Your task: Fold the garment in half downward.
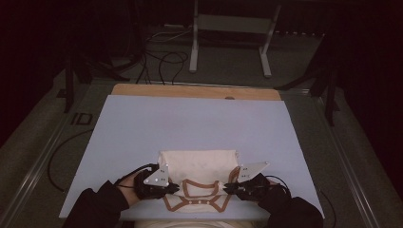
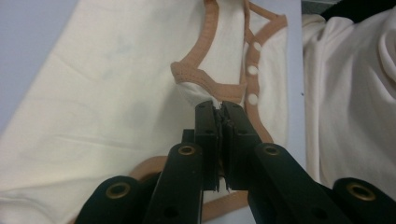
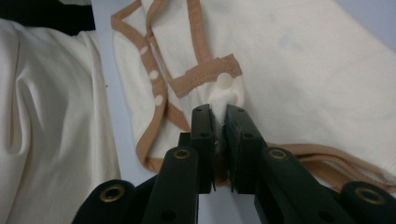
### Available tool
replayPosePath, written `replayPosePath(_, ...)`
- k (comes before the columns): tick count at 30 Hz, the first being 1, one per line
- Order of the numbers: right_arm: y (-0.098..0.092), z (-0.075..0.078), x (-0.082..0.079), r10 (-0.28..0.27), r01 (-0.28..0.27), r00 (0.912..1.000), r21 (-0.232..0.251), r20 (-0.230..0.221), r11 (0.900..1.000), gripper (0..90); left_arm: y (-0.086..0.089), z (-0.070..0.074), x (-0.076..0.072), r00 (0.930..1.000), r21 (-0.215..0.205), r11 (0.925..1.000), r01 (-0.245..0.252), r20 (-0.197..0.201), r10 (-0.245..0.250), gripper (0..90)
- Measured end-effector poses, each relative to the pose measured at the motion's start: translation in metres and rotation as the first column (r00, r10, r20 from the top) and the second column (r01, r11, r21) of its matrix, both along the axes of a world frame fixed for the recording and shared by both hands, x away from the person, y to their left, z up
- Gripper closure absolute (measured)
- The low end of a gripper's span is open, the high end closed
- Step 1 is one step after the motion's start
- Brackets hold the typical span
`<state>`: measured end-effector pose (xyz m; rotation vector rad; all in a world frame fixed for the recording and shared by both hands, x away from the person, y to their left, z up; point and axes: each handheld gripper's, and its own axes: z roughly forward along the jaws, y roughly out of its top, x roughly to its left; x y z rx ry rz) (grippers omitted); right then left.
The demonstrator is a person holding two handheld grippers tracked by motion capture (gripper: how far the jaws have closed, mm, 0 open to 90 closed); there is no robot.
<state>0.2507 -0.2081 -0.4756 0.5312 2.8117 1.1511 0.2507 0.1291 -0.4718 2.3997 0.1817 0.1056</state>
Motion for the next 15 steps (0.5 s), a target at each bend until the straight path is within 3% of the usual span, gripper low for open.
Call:
replayPosePath(11,0.002,-0.015,-0.011,0.036,-0.037,0.9977,-0.009,-0.057,0.999,80.5,0.006,-0.015,-0.011,0.9982,-0.006,0.9999,0.010,-0.059,-0.011,84.6)
replayPosePath(15,0.001,-0.015,-0.011,0.031,-0.030,0.9965,0.016,-0.078,0.999,68.2,0.005,-0.015,-0.011,0.9967,-0.015,0.9999,-0.005,-0.081,0.003,74.4)
